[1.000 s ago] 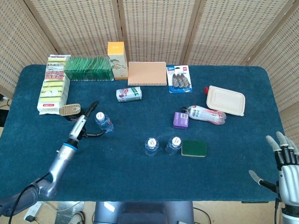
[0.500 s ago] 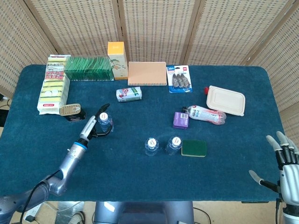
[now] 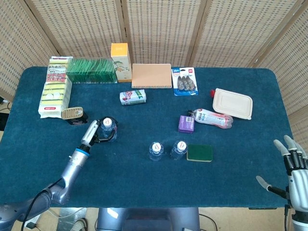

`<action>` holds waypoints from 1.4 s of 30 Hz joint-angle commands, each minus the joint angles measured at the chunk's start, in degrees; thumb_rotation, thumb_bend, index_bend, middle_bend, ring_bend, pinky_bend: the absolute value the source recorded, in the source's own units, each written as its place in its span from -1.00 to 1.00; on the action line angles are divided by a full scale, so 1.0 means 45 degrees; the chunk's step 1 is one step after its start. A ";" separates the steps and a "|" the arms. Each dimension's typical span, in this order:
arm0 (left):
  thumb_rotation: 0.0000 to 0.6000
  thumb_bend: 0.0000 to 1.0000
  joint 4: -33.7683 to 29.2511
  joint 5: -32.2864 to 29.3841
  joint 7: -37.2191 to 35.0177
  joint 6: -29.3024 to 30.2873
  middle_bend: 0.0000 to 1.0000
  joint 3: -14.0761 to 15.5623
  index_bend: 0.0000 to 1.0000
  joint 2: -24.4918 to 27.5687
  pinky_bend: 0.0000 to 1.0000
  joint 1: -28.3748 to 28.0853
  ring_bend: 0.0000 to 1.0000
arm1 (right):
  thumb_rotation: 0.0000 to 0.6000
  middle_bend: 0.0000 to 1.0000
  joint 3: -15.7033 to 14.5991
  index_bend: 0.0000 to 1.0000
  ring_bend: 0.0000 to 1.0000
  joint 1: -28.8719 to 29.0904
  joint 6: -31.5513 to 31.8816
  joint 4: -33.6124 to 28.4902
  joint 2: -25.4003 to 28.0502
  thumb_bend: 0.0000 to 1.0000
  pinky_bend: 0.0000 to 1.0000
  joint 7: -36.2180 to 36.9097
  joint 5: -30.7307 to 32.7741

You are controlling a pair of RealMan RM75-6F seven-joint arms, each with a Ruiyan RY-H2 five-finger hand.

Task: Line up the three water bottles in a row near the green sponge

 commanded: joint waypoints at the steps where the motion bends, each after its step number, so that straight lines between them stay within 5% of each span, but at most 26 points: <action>1: 1.00 -0.04 -0.0754 0.0741 -0.0001 0.0716 0.02 0.0534 0.12 0.0294 0.01 0.0213 -0.19 | 1.00 -1.00 -0.0022 -0.78 -1.00 -0.0003 -0.0014 -0.0030 -0.0009 -0.98 -1.00 -0.0020 -0.0034; 11: 1.00 -0.06 -0.2139 0.1816 0.0546 0.1298 0.02 0.1356 0.12 -0.0111 0.01 0.0170 -0.19 | 1.00 -1.00 -0.0068 -0.77 -1.00 -0.0043 -0.0034 -0.0104 0.0091 -0.98 -1.00 0.0072 -0.0047; 42: 1.00 -0.13 -0.1276 0.1811 0.0472 0.0936 0.00 0.1699 0.08 -0.1109 -0.11 0.0013 -0.28 | 1.00 -1.00 -0.0114 -0.76 -1.00 -0.0052 -0.0130 -0.0175 0.0236 -0.98 -1.00 0.0249 -0.0084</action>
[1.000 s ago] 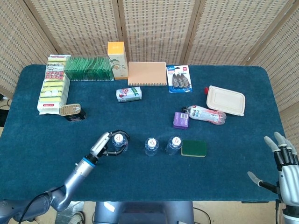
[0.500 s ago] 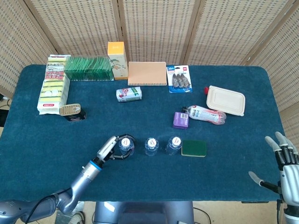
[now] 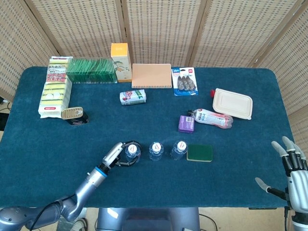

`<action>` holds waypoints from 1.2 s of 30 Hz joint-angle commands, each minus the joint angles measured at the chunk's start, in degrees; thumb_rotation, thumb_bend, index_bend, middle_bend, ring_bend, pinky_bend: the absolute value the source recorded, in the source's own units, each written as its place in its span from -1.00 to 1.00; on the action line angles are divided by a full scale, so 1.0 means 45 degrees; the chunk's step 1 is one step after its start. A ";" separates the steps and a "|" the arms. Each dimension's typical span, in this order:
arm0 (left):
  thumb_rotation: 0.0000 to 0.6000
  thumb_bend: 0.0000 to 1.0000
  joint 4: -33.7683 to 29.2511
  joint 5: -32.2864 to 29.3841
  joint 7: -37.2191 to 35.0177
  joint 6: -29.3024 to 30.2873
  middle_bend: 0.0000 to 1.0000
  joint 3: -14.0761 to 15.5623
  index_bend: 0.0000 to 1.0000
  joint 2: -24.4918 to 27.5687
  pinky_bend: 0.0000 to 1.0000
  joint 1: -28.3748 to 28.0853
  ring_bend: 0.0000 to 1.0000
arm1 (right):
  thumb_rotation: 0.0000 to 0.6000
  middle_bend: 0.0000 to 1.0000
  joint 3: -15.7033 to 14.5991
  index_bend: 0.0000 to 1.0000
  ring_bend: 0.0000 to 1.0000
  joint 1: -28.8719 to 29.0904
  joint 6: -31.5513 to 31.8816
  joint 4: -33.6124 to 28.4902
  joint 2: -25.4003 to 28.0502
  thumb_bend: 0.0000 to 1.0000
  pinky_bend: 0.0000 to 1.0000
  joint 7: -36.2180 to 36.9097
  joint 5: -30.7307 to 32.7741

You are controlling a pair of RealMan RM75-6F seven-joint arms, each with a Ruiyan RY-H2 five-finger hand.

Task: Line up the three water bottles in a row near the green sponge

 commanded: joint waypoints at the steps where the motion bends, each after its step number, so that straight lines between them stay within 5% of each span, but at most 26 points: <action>1: 1.00 -0.13 0.0080 0.0094 -0.0044 -0.0055 -0.01 0.0099 0.05 0.0024 -0.13 -0.0053 -0.31 | 1.00 -1.00 0.0001 -0.76 -1.00 -0.0006 0.0007 0.0001 0.0010 -0.98 -1.00 0.0011 0.0003; 9: 1.00 -0.14 0.0598 0.0221 0.0483 0.0325 -0.56 0.0126 -0.36 -0.0265 -0.49 0.0026 -0.84 | 1.00 -1.00 0.0002 -0.76 -1.00 -0.0035 0.0050 0.0000 0.0058 -0.98 -1.00 0.0099 0.0008; 14: 1.00 -0.18 0.0573 0.0253 0.0758 0.0187 -0.66 0.0212 -0.58 -0.0202 -0.53 -0.0033 -0.93 | 1.00 -1.00 -0.0007 -0.76 -1.00 -0.0045 0.0060 -0.0002 0.0073 -0.98 -1.00 0.0099 -0.0018; 18: 1.00 -0.27 0.0512 0.0277 0.0888 0.0277 -0.87 0.0271 -0.94 -0.0125 -0.63 0.0025 -1.00 | 1.00 -1.00 0.0000 -0.76 -1.00 -0.0060 0.0076 -0.0014 0.0089 -0.98 -1.00 0.0041 -0.0007; 36: 1.00 -0.47 -0.1587 0.0602 0.1203 0.2200 -1.00 0.0573 -1.00 0.2162 -0.80 0.1074 -1.00 | 1.00 -1.00 -0.0153 -0.76 -1.00 -0.0159 0.0181 -0.0184 0.0166 -0.98 -1.00 -0.0111 -0.0355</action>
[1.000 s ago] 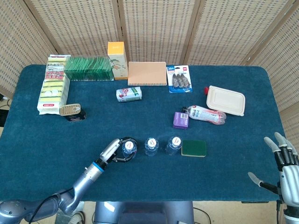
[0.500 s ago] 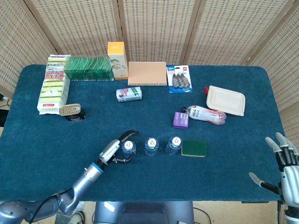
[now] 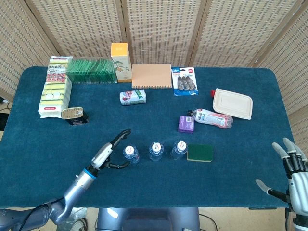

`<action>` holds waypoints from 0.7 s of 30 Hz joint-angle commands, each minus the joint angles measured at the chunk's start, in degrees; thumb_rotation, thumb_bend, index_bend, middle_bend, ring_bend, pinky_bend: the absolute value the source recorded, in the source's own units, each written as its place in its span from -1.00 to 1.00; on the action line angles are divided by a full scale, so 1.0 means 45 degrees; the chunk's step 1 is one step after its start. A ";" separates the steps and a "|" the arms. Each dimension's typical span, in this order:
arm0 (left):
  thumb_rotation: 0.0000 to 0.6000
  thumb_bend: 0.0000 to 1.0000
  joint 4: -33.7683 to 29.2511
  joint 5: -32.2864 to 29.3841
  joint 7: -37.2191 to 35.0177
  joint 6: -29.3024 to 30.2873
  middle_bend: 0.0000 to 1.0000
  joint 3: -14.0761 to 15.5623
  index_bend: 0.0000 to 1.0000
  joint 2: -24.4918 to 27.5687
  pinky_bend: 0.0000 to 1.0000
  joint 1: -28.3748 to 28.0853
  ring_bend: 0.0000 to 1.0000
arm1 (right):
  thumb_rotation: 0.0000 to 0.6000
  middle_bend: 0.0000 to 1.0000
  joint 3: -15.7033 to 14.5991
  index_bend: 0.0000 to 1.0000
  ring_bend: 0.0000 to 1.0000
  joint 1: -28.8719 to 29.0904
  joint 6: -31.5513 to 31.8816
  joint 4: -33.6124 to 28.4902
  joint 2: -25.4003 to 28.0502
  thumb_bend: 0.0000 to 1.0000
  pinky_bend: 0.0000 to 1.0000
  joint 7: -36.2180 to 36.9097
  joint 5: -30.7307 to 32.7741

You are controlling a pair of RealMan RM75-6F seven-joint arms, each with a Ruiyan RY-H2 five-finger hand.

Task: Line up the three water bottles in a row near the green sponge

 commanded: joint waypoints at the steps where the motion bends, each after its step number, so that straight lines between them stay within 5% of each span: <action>1: 1.00 -0.47 -0.0780 0.0145 0.0124 0.0725 -1.00 0.0045 -1.00 0.0956 -0.80 0.0409 -1.00 | 1.00 -1.00 -0.0040 -0.76 -1.00 -0.0015 0.0015 -0.0029 0.0016 -0.98 -1.00 -0.0030 -0.0095; 10: 1.00 -0.50 -0.3369 0.0246 0.1093 0.1845 -1.00 0.0304 -1.00 0.4511 -0.89 0.1270 -1.00 | 1.00 -1.00 -0.0166 -0.76 -1.00 -0.0131 0.0135 -0.0120 0.0030 -0.98 -1.00 -0.0313 -0.0359; 21: 1.00 -0.66 -0.6912 -0.0866 0.5495 0.2502 -1.00 0.1484 -1.00 0.9480 -1.00 0.3579 -1.00 | 1.00 -1.00 -0.0195 -0.76 -1.00 -0.0166 -0.0134 -0.0342 0.0095 -0.98 -1.00 -0.1171 -0.0098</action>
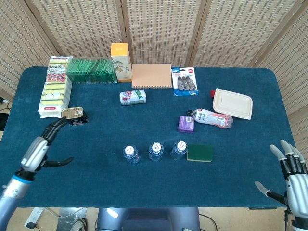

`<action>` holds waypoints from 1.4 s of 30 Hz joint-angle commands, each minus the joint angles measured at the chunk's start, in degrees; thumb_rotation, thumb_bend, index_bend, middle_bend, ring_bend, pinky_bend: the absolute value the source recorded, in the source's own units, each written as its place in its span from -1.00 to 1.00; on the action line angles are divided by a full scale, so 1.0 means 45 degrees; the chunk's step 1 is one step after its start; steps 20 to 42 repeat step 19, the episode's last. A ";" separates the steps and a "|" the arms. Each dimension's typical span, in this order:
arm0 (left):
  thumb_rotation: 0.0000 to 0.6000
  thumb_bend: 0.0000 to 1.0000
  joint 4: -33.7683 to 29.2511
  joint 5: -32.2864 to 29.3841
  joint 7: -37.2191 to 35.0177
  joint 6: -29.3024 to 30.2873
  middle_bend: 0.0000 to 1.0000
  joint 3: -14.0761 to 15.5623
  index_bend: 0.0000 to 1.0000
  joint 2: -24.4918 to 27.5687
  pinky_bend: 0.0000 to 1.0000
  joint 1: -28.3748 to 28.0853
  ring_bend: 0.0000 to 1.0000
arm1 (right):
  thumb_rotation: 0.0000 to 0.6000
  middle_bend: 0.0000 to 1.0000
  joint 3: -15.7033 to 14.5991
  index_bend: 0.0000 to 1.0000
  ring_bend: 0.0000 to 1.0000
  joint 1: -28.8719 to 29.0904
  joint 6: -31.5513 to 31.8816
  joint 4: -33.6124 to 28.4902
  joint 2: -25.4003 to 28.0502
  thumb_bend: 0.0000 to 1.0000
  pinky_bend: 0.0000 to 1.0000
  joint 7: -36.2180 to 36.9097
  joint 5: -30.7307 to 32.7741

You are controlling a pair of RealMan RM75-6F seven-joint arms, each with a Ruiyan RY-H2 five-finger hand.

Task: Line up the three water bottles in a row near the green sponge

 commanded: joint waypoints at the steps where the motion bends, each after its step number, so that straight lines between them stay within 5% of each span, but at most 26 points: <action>1: 1.00 -0.66 -0.1508 -0.0696 0.1622 0.0194 -1.00 0.0792 -1.00 0.1559 -1.00 0.1234 -1.00 | 1.00 -1.00 -0.0006 -0.76 -1.00 -0.0064 -0.0024 -0.0110 0.0009 -0.98 -1.00 -0.0524 0.0076; 8: 1.00 -0.56 -0.2527 -0.1039 0.3357 0.0647 -1.00 0.1437 -1.00 0.2286 -1.00 0.2711 -1.00 | 1.00 -1.00 0.0183 -0.74 -1.00 -0.0307 0.0101 -0.0378 -0.0217 -0.98 -1.00 -0.2760 0.0588; 17: 1.00 -0.42 -0.1901 0.0265 0.3965 0.1976 -1.00 0.1172 -1.00 0.1847 -1.00 0.3648 -1.00 | 1.00 -1.00 -0.0083 -0.66 -1.00 -0.0390 -0.0489 -0.1075 -0.0125 -0.97 -1.00 -0.4480 0.0923; 42: 1.00 -0.42 -0.1707 0.0503 0.3973 0.2033 -1.00 0.1105 -1.00 0.1754 -1.00 0.3688 -1.00 | 1.00 -1.00 -0.0128 -0.65 -1.00 -0.0389 -0.0571 -0.1157 -0.0123 -0.97 -1.00 -0.4665 0.0907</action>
